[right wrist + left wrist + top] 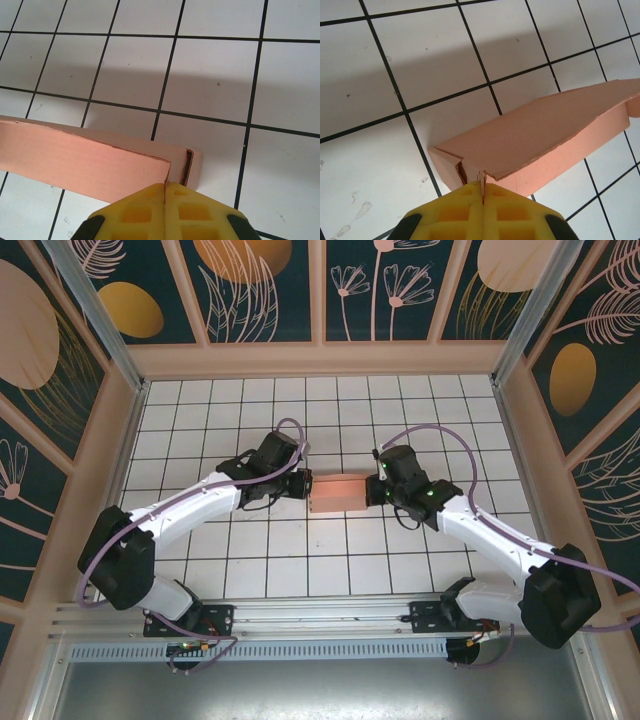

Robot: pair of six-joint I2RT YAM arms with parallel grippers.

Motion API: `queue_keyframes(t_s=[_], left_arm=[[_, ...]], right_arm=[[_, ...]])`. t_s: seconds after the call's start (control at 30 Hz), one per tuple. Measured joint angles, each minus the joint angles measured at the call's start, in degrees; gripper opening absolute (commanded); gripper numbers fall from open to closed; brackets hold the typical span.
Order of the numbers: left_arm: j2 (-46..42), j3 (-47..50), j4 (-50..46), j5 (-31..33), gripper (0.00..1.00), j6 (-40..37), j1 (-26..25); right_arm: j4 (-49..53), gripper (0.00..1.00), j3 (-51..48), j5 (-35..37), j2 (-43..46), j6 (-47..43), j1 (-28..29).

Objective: Fold the paper box

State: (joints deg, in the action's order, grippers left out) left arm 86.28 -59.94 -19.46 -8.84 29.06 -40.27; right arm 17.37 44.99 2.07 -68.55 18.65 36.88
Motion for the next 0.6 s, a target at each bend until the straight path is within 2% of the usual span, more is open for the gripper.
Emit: queue_keyframes(t_s=[0.6], left_arm=[[1.3, 0.4, 3.5, 2.4, 0.03, 2.1, 0.1]], right_arm=[[-3.5, 0.00, -1.7, 4.4, -0.5, 2.9, 1.9]])
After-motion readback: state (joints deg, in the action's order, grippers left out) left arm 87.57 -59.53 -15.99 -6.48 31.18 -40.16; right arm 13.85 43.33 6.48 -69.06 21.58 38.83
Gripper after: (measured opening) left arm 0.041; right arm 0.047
